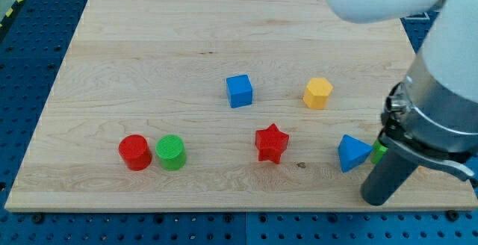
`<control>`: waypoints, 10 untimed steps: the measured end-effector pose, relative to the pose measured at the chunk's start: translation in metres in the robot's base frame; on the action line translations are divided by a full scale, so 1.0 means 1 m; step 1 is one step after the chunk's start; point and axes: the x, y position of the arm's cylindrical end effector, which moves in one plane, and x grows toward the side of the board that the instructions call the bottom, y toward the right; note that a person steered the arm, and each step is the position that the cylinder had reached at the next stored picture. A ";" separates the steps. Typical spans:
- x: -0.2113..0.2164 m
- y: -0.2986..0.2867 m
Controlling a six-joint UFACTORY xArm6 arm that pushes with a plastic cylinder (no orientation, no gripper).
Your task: Place the triangle to the bottom right of the cube
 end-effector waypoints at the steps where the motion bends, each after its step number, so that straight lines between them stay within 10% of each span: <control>1: -0.010 0.010; 10: -0.042 -0.015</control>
